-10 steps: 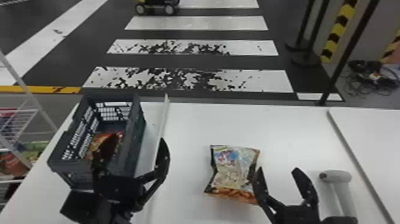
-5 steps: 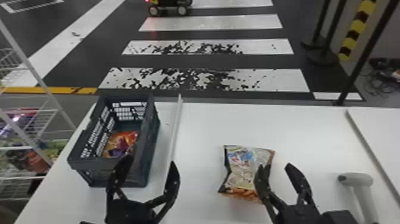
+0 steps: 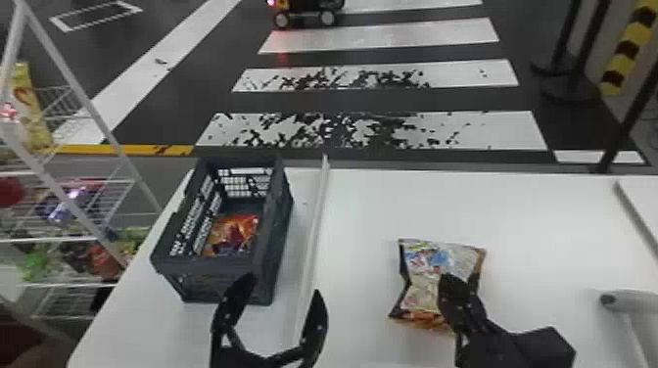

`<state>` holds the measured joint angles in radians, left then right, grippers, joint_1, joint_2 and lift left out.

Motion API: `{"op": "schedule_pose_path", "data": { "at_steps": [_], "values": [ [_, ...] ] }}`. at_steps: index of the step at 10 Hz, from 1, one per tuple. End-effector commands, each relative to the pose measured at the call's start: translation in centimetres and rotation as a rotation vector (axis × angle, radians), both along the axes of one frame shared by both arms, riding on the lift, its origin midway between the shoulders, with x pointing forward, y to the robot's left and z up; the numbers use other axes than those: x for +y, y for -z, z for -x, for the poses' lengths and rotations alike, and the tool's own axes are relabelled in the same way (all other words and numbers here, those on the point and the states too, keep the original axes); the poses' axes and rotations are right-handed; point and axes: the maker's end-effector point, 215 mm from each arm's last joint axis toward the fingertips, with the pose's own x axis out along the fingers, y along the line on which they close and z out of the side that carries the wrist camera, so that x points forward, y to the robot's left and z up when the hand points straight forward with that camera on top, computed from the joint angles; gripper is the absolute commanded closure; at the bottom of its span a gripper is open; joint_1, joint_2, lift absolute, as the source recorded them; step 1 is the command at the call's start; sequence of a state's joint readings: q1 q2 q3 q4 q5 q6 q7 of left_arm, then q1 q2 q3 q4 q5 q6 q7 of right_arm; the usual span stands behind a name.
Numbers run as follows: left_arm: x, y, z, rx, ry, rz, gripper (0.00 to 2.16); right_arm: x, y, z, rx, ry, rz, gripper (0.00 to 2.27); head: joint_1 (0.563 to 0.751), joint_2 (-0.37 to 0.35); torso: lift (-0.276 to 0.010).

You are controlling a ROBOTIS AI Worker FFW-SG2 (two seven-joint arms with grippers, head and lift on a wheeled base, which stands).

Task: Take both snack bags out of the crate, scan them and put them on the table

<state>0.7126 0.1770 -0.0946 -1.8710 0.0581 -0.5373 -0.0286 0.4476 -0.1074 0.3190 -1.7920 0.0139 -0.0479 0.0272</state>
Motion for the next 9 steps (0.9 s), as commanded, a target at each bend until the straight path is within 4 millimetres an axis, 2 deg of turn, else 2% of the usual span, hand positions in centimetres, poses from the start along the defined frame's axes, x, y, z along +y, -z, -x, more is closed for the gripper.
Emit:
{"op": "schedule_pose_path", "data": {
  "at_steps": [1,2,5,7,9],
  "values": [
    [-1.0,0.5,0.0,0.001,0.026,0.01,0.1,-0.7,0.5,-1.0,0.014,0.001,0.035,2.24,0.695,0.201,-0.094],
    [-1.1,0.7,0.0,0.006,0.027,0.017,0.1,-0.8,0.9,-2.0,0.03,-0.002,0.061,2.24,0.695,0.186,-0.094],
    [-1.2,1.4,0.3,0.021,0.029,0.025,0.1,-0.1,4.1,-4.1,0.126,-0.032,0.083,2.24,0.695,0.167,-0.094],
    [-1.3,1.6,0.4,0.024,0.031,0.025,0.1,0.1,5.2,-4.8,0.129,-0.042,0.074,2.24,0.695,0.171,-0.094],
    [-1.5,1.8,0.5,0.03,0.034,0.026,0.1,-0.6,6.5,-5.2,0.152,-0.036,0.094,2.24,0.695,0.168,-0.094]
  ]
}}
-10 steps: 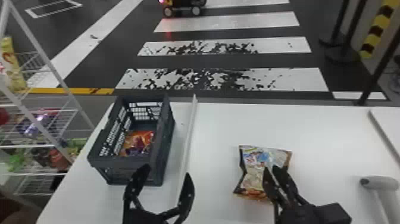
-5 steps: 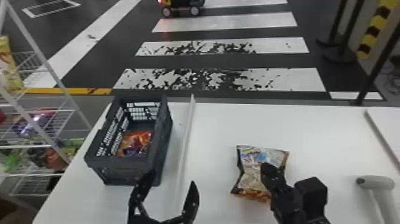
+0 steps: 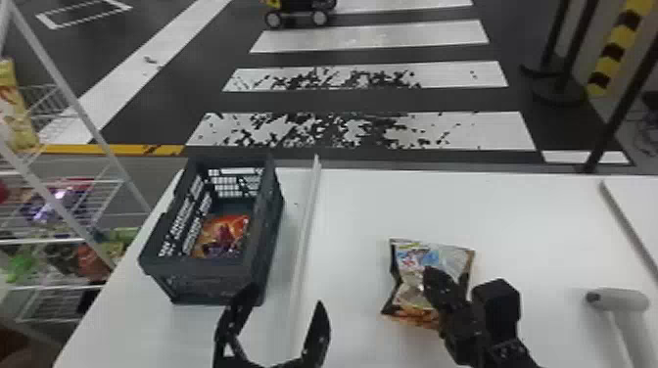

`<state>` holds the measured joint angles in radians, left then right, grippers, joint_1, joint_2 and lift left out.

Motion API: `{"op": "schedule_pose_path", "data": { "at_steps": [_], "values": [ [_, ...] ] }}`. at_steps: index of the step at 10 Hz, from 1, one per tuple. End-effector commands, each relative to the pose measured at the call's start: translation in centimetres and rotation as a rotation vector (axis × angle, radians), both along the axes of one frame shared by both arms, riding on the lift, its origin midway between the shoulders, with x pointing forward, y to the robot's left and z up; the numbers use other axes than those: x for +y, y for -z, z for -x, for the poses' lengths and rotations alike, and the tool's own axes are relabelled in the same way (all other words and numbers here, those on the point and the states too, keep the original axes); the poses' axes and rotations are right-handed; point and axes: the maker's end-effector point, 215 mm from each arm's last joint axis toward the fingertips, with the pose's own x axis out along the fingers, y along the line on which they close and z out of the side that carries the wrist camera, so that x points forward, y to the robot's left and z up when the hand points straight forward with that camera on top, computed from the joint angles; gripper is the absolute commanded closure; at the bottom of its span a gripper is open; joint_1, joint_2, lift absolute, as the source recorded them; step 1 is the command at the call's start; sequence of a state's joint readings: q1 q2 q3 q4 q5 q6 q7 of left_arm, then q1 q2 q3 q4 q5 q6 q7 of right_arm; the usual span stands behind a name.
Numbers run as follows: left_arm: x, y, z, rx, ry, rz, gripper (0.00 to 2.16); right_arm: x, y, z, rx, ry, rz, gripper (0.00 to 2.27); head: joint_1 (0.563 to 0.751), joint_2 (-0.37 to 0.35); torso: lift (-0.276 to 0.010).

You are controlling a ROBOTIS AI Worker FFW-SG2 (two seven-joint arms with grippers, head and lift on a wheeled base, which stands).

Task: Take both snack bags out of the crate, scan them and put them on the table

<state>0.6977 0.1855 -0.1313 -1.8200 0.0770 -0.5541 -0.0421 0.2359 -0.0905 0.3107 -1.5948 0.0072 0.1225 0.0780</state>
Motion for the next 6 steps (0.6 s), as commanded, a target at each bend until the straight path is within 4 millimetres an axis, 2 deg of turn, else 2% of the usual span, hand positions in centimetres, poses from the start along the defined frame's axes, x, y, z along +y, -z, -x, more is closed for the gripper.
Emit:
{"op": "schedule_pose_path", "data": {
  "at_steps": [1,4,6],
  "values": [
    [0.0,0.2,0.0,0.004,0.002,0.002,0.1,-0.6,1.4,0.2,0.037,0.005,0.023,2.24,0.695,0.163,-0.094],
    [0.2,0.6,-0.2,0.011,-0.003,0.01,0.1,-1.4,3.0,1.4,0.074,-0.018,0.045,2.24,0.695,0.153,-0.094],
    [0.2,0.5,-0.3,0.009,0.001,0.009,0.1,-3.1,3.2,1.4,0.07,-0.03,0.065,2.24,0.695,0.146,-0.094]
  ]
}}
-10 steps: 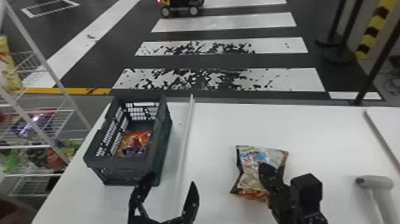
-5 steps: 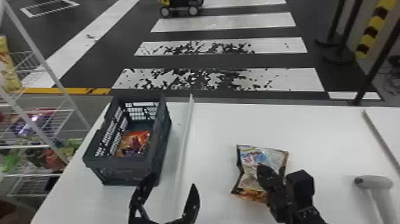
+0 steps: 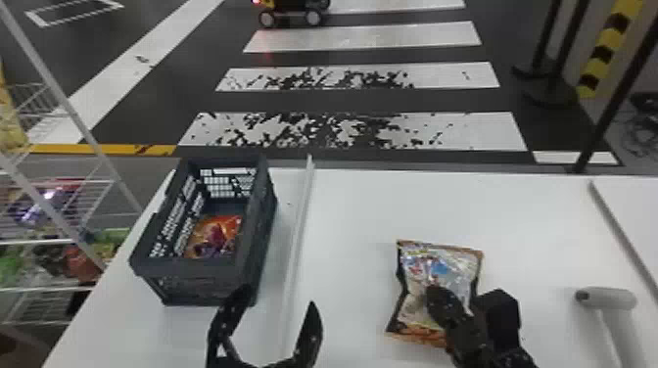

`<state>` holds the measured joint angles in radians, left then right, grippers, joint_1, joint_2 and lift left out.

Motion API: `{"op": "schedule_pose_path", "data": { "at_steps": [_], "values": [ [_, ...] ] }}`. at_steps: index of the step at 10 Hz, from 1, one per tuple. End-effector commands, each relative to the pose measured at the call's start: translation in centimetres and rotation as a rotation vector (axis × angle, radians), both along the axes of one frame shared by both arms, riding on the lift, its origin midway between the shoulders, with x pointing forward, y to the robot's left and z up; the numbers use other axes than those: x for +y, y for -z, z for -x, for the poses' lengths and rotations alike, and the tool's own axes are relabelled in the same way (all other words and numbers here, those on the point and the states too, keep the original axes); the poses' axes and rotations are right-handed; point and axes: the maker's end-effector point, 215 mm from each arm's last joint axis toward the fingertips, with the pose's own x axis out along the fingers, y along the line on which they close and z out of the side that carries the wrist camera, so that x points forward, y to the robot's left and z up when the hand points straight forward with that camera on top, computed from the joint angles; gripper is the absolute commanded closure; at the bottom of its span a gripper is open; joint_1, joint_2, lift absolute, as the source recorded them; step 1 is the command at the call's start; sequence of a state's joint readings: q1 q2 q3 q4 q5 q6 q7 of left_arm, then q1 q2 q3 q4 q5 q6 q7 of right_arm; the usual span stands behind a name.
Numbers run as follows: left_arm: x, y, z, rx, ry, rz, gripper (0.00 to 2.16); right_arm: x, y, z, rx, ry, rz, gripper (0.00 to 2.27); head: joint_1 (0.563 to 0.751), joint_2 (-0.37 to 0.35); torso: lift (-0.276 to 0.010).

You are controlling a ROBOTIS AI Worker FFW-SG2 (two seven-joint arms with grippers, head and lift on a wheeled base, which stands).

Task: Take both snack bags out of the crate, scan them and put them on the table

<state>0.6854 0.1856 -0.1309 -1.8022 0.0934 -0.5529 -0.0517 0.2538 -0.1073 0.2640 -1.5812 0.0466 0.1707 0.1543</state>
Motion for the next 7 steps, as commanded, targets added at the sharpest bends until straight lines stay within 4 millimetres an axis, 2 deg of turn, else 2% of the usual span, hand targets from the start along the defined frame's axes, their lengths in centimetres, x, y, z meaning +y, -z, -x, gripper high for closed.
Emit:
{"op": "schedule_pose_path", "data": {
  "at_steps": [1,3,7],
  "values": [
    [0.0,0.0,0.0,0.0,0.0,-0.001,0.1,-2.0,0.0,-0.3,-0.006,0.006,0.02,2.24,0.695,0.134,-0.094],
    [0.1,0.2,-0.1,0.005,-0.002,0.003,0.1,-3.9,0.1,-0.4,-0.008,-0.013,0.05,2.24,0.695,0.109,-0.094],
    [0.1,0.2,-0.1,0.002,0.002,0.004,0.1,-4.4,0.7,0.5,0.002,-0.072,0.084,2.24,0.695,0.075,-0.094]
  ]
}}
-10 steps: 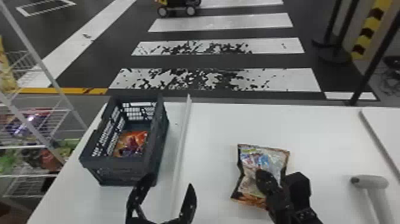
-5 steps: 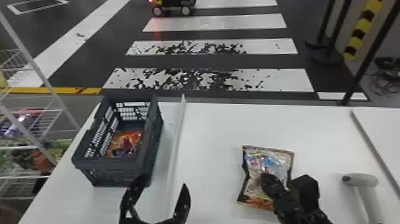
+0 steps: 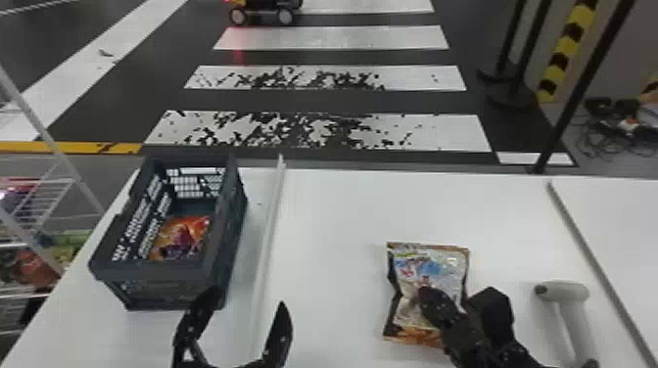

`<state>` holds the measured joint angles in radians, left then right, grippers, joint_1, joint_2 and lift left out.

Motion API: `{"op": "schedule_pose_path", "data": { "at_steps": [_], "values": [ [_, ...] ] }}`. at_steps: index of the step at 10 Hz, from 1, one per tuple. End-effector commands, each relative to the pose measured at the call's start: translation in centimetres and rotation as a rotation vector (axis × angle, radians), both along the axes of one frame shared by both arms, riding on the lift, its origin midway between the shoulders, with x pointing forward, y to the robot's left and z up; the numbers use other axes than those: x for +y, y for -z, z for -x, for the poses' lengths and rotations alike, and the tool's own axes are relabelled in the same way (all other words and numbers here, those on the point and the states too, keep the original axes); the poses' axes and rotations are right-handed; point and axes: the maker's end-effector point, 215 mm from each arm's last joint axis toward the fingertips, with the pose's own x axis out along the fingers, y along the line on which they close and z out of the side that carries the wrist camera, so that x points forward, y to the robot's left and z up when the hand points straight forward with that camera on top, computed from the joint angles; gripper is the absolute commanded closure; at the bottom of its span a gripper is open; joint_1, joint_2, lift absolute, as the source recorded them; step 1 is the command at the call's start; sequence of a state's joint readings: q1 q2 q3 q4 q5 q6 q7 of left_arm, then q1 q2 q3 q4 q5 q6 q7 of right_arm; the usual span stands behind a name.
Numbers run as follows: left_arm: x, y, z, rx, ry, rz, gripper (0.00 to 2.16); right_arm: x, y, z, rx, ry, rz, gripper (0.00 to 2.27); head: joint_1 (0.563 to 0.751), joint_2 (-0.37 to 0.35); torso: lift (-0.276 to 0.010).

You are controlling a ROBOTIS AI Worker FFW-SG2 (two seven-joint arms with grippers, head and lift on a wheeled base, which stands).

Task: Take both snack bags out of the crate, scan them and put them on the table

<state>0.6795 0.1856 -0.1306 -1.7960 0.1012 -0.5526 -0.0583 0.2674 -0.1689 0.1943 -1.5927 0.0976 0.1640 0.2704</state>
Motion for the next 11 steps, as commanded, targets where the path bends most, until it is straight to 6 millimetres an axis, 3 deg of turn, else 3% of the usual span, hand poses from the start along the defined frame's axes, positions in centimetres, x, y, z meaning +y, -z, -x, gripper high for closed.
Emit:
{"op": "schedule_pose_path", "data": {
  "at_steps": [1,5,6,9,11],
  "values": [
    [-0.1,0.1,0.0,0.001,0.001,0.001,0.1,-0.3,-0.6,0.0,-0.025,-0.001,-0.001,2.24,0.695,0.072,-0.094],
    [-0.1,0.1,0.0,0.003,0.001,0.0,0.11,-0.3,-6.8,-1.0,-0.112,0.026,-0.102,2.24,0.695,0.066,-0.094],
    [-0.2,-0.1,0.1,-0.001,0.002,0.003,0.11,-0.8,-7.3,-1.0,-0.109,0.037,-0.093,2.24,0.695,0.066,-0.094],
    [-0.2,0.2,-0.1,0.003,0.003,0.001,0.12,-3.8,-5.4,1.5,-0.053,0.082,-0.051,2.24,0.695,0.046,-0.094],
    [-1.2,0.0,-0.4,-0.001,0.023,0.012,0.13,-4.8,-4.6,0.6,-0.059,0.094,-0.043,2.24,0.695,0.011,-0.094]
  ]
}}
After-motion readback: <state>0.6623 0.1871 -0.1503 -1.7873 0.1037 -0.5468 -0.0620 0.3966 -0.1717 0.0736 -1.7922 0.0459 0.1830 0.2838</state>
